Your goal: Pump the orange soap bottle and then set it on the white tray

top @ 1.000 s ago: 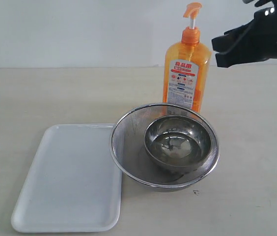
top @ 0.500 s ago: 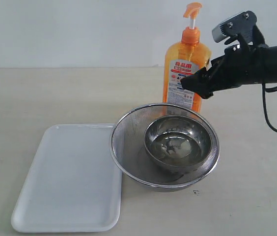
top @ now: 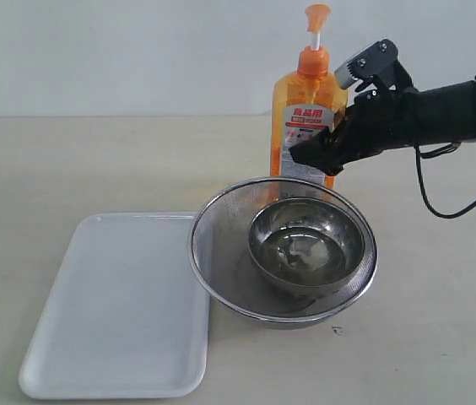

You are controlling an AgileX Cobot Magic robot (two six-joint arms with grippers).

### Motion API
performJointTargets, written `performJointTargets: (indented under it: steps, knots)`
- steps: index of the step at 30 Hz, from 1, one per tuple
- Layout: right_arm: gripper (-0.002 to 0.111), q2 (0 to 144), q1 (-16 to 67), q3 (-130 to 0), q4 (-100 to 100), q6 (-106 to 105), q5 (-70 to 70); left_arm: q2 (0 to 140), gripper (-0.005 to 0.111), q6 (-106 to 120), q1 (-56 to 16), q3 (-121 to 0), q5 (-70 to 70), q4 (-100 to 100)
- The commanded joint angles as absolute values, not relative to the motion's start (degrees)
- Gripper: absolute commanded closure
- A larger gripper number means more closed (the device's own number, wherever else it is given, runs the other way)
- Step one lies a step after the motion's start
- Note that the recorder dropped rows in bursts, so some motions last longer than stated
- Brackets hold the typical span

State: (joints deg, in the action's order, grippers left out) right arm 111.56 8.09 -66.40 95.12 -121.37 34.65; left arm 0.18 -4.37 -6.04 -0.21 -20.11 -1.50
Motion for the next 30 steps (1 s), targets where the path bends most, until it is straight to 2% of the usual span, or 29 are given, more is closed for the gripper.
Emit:
performJointTargets:
  steps: [1,14,16,18,20,23,25,30]
  knots:
    - [0.021,111.3,8.0,-68.7,91.9,-121.9,33.8,0.0,0.102,-4.5,-5.9,0.0,-19.7,-1.1]
    - [0.021,112.6,8.0,-70.7,92.6,-121.9,41.6,0.0,0.102,-4.5,-5.9,0.0,-19.7,-1.1]
    - [0.034,113.6,8.0,-70.7,92.8,-121.9,40.8,0.0,0.102,-4.5,-5.9,0.0,-19.7,-1.1]
    - [0.069,115.1,8.0,-70.7,92.6,-121.9,40.8,0.0,0.102,-4.5,-5.9,0.0,-19.7,-1.1]
    - [0.083,115.4,8.0,-70.7,93.5,-121.9,41.2,0.0,0.102,-4.5,-5.9,0.0,-19.7,-1.1]
    - [0.095,115.4,8.0,-70.7,94.1,-121.8,41.4,0.0,0.102,-4.5,-5.9,0.0,-19.7,-1.1]
    - [0.108,115.4,8.0,-70.7,94.1,-121.7,40.7,0.0,0.102,-4.5,-5.9,0.0,-19.7,-1.1]
    - [0.108,114.5,8.0,-70.7,99.9,-122.0,35.5,0.0,0.102,-4.5,-5.9,0.0,-19.7,-1.1]
